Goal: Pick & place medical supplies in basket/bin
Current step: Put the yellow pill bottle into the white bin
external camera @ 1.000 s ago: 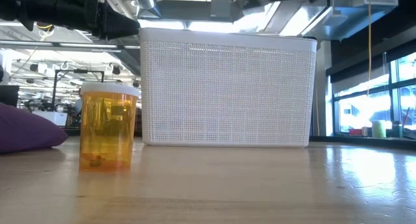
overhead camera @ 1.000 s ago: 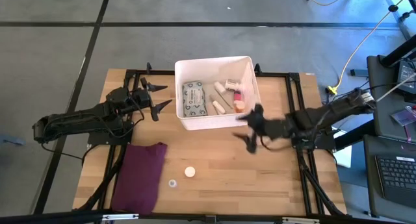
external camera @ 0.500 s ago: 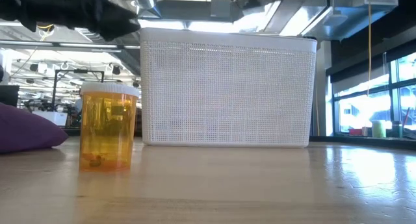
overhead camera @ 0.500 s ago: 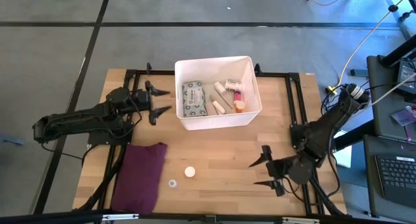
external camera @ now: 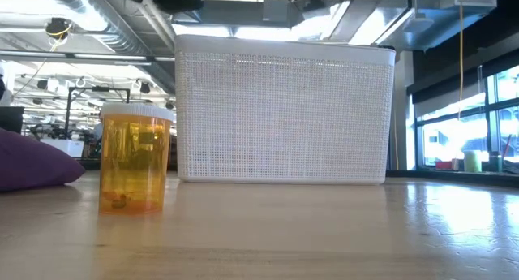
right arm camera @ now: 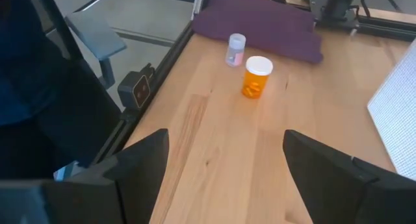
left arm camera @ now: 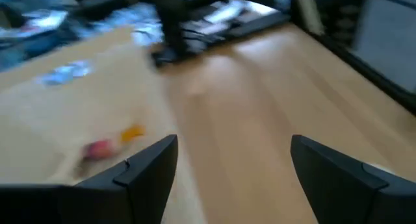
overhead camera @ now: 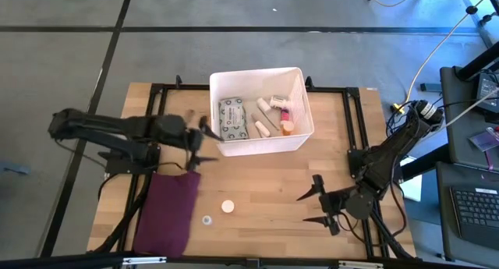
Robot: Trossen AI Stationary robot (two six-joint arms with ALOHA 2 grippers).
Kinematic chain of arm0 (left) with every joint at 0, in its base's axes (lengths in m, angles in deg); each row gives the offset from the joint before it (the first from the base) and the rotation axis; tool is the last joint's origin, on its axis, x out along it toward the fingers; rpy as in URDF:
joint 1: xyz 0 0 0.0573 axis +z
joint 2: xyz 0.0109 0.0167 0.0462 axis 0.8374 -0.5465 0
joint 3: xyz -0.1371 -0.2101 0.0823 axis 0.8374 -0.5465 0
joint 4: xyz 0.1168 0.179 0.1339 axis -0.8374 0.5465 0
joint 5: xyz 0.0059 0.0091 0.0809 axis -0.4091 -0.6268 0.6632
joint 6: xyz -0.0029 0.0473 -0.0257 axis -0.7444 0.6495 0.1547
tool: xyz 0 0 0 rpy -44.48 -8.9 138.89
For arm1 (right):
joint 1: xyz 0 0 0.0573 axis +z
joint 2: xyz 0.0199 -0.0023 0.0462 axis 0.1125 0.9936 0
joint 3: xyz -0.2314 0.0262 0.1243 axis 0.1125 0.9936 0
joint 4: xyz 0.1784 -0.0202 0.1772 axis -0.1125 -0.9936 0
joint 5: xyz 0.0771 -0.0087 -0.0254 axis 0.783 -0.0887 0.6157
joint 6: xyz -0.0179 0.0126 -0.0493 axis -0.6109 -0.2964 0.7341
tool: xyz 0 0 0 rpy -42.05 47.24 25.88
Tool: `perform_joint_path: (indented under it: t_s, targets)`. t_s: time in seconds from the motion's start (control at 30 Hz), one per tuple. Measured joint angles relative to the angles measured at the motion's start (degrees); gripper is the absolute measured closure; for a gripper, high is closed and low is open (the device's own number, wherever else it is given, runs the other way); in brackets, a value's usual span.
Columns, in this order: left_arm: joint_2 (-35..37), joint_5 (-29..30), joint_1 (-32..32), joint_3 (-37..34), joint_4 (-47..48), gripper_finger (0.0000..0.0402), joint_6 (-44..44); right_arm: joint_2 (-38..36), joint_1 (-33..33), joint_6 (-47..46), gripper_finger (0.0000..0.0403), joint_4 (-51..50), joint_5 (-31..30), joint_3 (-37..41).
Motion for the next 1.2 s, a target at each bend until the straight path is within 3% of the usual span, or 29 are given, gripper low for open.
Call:
perform_joint_path:
  t_s: [0.17, 0.43, 0.63, 0.9, 1.2]
  targets:
    - [-11.55, -6.14, -6.83, 5.96, 4.93, 0.0111, 1.45, 0.0, 0.02, 0.08, 0.0099, -0.02, 0.02, 0.0]
    - [-23.96, -6.17, -15.24, 10.21, 6.74, 0.0111, 0.29, -0.02, 0.02, -1.3, 0.0099, -0.1, 0.02, 0.0]
    - [-28.73, -5.42, -18.16, 11.11, 6.07, 0.0111, -3.43, -0.02, 0.01, -1.25, 0.0099, -0.15, 0.02, 0.0]
    - [-33.58, -0.14, -19.36, 11.13, 4.23, 0.0111, -2.99, -0.02, 0.02, -1.33, 0.0099, -0.15, 0.02, 0.0]
    - [-36.21, -1.15, -19.49, 11.17, 4.19, 0.0111, -3.6, -0.02, 0.0, -1.46, 0.0099, -0.08, 0.04, 0.0]
